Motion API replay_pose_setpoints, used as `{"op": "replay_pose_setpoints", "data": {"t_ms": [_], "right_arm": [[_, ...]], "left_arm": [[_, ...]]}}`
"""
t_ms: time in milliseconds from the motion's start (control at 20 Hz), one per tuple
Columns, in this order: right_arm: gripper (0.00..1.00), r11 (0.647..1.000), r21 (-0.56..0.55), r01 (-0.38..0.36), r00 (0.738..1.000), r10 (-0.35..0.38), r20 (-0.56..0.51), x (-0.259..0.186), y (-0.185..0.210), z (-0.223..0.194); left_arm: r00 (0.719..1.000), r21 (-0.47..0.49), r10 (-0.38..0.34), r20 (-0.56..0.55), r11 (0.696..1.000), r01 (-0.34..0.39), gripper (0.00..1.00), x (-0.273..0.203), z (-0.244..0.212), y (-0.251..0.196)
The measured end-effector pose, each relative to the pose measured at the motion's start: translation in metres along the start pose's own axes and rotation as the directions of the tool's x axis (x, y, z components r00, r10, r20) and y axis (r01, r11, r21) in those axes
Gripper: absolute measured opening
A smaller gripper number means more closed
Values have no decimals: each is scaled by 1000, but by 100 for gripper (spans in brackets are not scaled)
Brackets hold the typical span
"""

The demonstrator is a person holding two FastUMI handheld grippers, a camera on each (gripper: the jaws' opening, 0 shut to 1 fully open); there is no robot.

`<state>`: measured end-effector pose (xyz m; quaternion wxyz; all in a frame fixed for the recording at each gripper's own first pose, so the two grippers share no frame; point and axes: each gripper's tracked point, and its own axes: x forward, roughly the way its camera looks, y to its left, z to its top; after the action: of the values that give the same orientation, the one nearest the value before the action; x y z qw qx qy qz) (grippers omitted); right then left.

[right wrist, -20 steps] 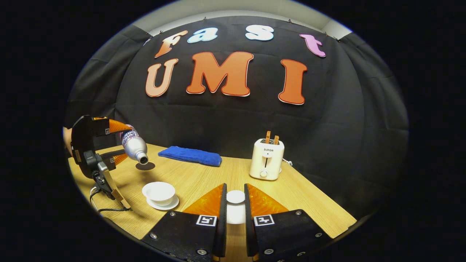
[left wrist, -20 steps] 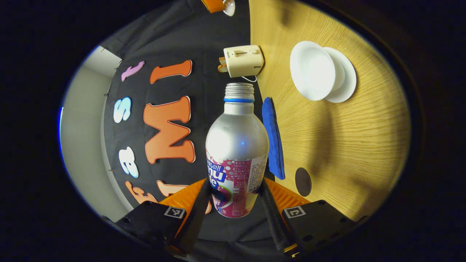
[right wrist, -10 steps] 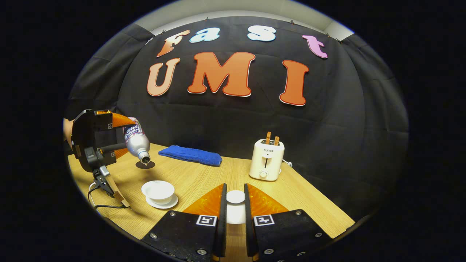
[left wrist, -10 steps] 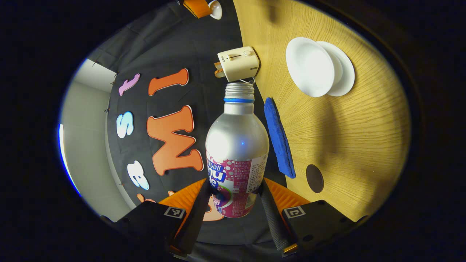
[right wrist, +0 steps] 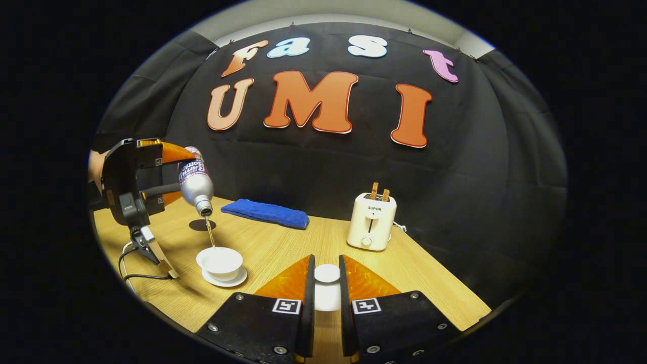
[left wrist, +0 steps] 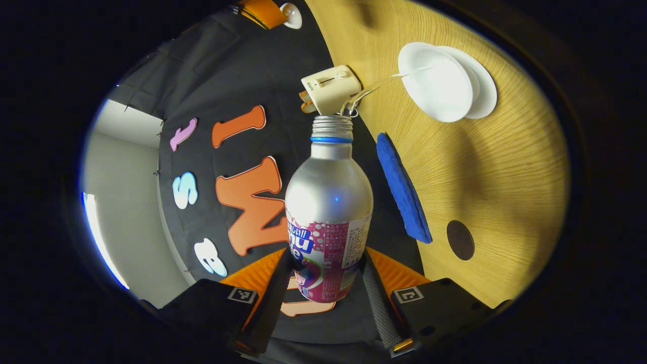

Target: Open the teacup lid with one hand, grasp the water bottle and pour water into the teacup with the other hand; after pouring, place the water bottle on the coaster and then close the teacup lid.

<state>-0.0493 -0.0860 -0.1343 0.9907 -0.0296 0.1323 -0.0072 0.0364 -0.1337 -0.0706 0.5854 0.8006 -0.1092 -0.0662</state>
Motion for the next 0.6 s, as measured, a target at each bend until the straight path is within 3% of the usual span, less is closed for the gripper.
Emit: {"op": "replay_pose_setpoints", "data": {"t_ms": [150, 400, 450, 500, 600], "right_arm": [[22, 1000, -5, -3, 1000, 3, 4, 0, 0, 1], [23, 1000, -4, -3, 1000, 3, 5, 1, 0, 0], [23, 1000, -4, -1, 1000, 1, 5, 0, -1, 2], [22, 1000, -4, -3, 1000, 3, 6, 0, -1, 2], [22, 1000, -5, 0, 1000, 0, 2, 0, 0, 1]], "left_arm": [[1000, 20, 14, 1, 1000, -14, 80, 0, -1, 5], [1000, 52, 29, -1, 998, -29, 81, 5, -3, 12], [1000, 55, 31, -3, 998, -31, 85, 5, -3, 12], [999, 60, 34, -2, 998, -34, 81, 6, -3, 13], [999, 65, 36, -2, 997, -36, 83, 7, -4, 15]]}}
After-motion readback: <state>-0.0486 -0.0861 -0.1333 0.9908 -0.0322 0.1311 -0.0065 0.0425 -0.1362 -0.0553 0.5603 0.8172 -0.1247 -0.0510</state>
